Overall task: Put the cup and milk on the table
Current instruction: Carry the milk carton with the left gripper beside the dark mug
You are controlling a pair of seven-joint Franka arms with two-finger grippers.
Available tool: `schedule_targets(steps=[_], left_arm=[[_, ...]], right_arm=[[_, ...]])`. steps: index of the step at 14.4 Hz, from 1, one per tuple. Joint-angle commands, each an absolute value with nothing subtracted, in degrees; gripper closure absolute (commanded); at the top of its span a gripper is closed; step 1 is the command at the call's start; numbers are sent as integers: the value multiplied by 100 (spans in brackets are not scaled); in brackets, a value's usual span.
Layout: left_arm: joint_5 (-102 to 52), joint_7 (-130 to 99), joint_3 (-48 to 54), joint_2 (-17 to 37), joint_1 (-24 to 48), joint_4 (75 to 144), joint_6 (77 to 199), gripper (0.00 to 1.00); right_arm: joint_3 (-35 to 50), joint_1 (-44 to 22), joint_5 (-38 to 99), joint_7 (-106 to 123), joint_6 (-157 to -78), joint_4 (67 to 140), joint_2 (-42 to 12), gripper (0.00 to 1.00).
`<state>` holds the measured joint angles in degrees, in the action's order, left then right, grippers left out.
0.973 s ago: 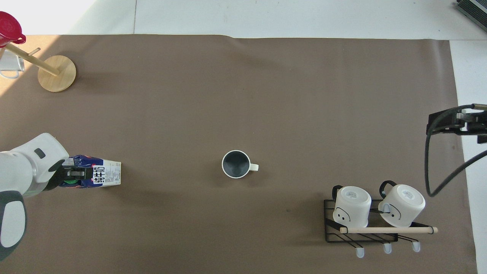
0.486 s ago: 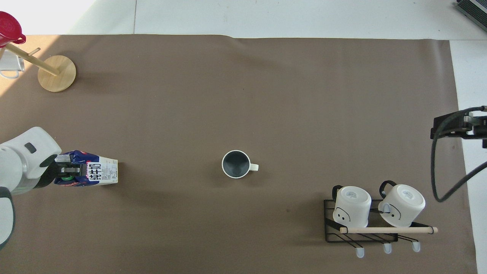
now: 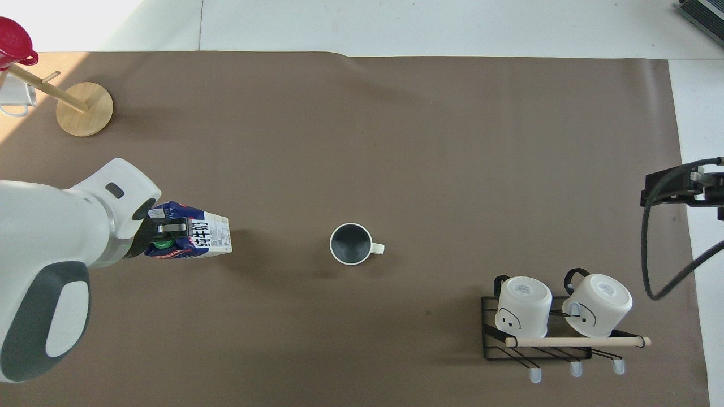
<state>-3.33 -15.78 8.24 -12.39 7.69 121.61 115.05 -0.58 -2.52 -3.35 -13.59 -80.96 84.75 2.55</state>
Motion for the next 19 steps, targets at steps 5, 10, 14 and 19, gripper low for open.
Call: schedule_targets(steps=[5, 10, 14, 19], left_arm=[[-457, -2847, 738, -1020, 2011, 11856, 11496, 54], [-440, -3032, 729, -634, 2250, 11962, 11909, 55], [-378, -3032, 729, -545, 2250, 12172, 12146, 57], [-378, -3094, 729, -554, 2276, 12217, 12138, 57]], right_arm=[[-53, -149, -184, -1222, -8060, 8429, 264, 0], [-53, -150, -176, -1222, -8060, 8429, 264, 0], [-53, -158, -176, -1222, -8060, 8429, 264, 0], [-53, -149, -176, -1222, -8060, 8429, 264, 0]])
